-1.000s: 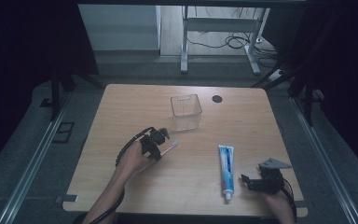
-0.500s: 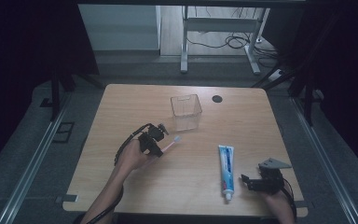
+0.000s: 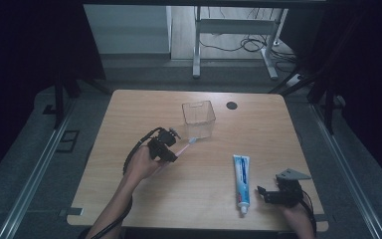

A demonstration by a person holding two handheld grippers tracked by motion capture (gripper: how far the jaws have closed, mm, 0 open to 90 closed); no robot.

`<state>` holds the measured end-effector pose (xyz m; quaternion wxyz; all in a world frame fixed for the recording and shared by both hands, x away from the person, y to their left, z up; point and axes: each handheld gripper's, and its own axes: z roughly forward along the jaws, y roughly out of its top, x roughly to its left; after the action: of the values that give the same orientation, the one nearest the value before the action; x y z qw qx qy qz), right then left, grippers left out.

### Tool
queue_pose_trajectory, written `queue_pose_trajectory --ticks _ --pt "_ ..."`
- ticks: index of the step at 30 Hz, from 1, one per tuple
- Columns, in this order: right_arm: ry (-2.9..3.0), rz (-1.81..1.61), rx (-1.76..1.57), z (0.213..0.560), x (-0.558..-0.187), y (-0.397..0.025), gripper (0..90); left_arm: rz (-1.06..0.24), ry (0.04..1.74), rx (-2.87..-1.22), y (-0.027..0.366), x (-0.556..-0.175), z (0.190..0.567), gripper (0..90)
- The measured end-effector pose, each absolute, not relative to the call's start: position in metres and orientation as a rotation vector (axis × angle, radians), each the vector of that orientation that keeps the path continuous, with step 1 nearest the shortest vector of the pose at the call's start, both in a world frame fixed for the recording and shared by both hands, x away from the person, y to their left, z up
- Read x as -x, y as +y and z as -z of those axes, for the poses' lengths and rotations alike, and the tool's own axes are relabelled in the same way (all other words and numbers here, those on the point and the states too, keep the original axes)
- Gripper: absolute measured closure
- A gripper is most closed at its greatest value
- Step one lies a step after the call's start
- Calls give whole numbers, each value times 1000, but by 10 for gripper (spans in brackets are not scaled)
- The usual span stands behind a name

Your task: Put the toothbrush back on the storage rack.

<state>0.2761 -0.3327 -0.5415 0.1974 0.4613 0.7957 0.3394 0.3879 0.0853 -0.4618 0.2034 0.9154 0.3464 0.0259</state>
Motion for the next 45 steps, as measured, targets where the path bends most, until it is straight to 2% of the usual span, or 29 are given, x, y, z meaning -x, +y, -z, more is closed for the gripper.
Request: queue_pose_trajectory --ticks 21,45 --pt "2226 -951 -1292 542 -276 -333 102 -161 930 -2418 88 -386 437 788" --pt "2227 -952 -1290 542 -276 -333 102 -190 922 -2294 93 -393 421 788"
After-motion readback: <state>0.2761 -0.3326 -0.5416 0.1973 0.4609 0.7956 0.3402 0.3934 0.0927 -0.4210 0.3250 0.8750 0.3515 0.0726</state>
